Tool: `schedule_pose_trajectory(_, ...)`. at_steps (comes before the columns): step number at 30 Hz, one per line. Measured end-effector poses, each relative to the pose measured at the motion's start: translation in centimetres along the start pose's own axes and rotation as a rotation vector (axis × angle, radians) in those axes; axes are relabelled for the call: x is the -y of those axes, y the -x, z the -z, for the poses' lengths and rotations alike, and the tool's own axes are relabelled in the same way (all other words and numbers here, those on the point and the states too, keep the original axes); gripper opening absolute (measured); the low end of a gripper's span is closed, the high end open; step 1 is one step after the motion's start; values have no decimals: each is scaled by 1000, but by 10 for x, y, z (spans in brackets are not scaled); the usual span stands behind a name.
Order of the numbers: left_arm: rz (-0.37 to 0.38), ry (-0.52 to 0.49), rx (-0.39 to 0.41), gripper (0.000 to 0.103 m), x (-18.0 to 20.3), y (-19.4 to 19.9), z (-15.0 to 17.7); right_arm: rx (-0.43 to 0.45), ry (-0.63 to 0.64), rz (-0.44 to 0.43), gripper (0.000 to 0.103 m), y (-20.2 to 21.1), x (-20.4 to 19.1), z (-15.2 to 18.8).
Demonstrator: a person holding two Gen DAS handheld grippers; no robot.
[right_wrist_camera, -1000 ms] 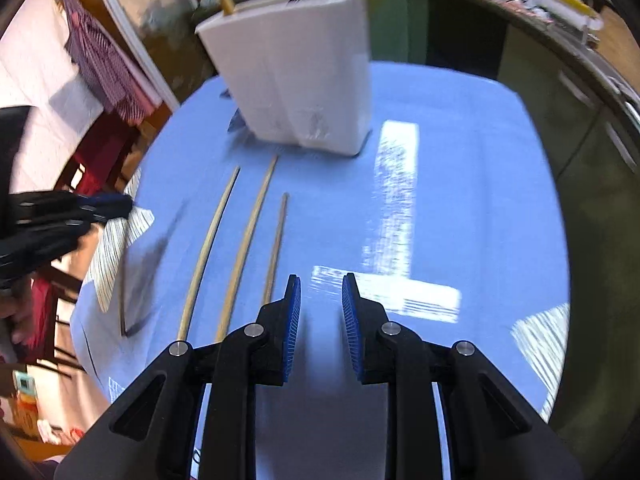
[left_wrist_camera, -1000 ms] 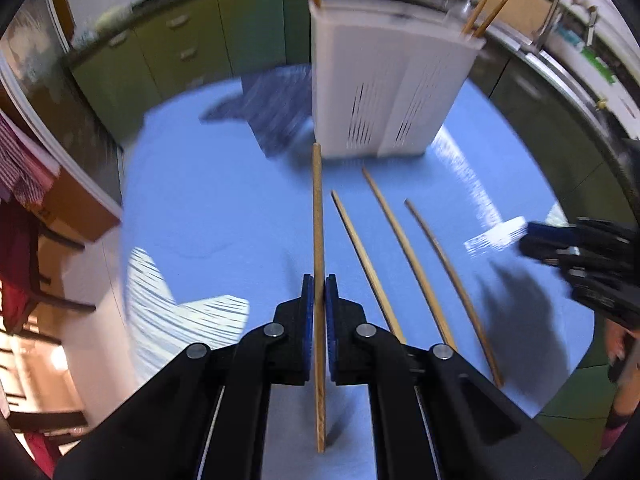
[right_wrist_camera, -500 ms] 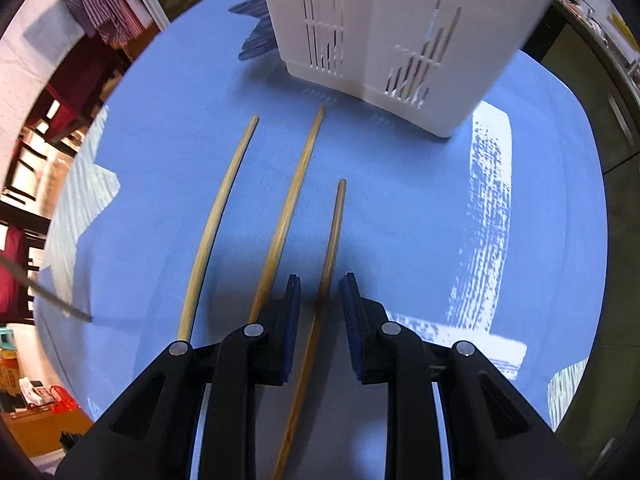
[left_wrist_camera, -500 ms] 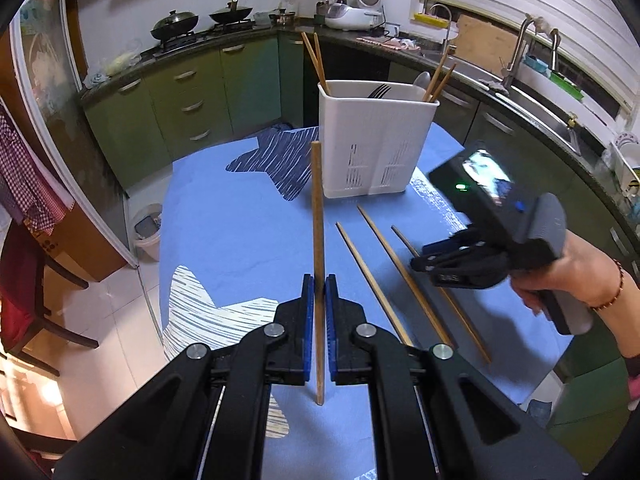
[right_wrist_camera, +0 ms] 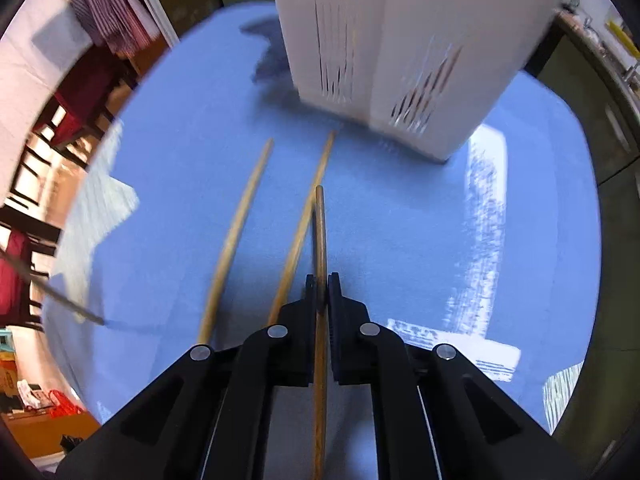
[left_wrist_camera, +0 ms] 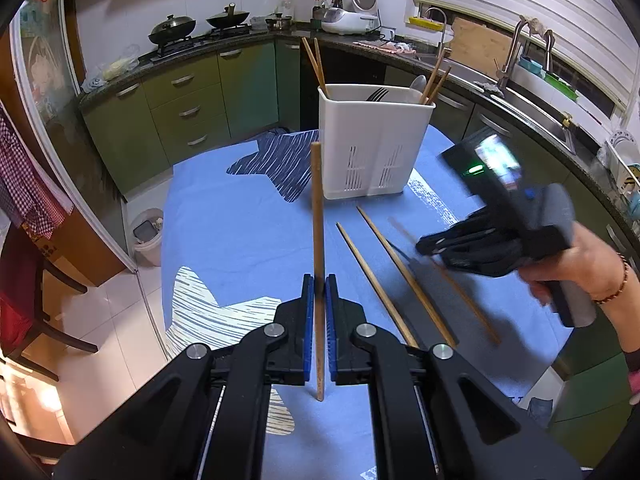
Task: Organize utensils
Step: 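Lift the chopsticks over the white caddy and open both tools to drop them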
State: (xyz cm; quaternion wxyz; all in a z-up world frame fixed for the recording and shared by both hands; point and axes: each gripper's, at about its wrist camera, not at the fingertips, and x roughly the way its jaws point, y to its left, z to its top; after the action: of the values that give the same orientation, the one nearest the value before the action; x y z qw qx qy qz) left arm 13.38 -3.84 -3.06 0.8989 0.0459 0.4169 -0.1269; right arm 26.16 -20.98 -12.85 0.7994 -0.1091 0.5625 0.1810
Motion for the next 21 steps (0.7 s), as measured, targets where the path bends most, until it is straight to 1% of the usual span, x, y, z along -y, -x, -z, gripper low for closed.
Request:
schedule_pose_trajectory(5,5,-1,5,6,1,4,1,143,-7,-36,6,54,4,21)
schedule_pose_trajectory(8,9,0,8,6,0,7,1,227,-21,-66,6,89,7,44)
schedule_pose_trajectory(10,9,-2,15,6,0,10,0,272,-30,-67,6,113,21,64)
schedule_pose_trajectory(12,7,-5,24,6,0,14,-2,311,-41,-75,6,130,27,74)
schedule_pose_trajectory(16,12,-10,36,6,2,20,-8,358,-51,-80,6,151,32,83)
schedule_pose_trajectory(21,21,-18,54,6,6,25,-25,419,-65,-93,6,176,41,81)
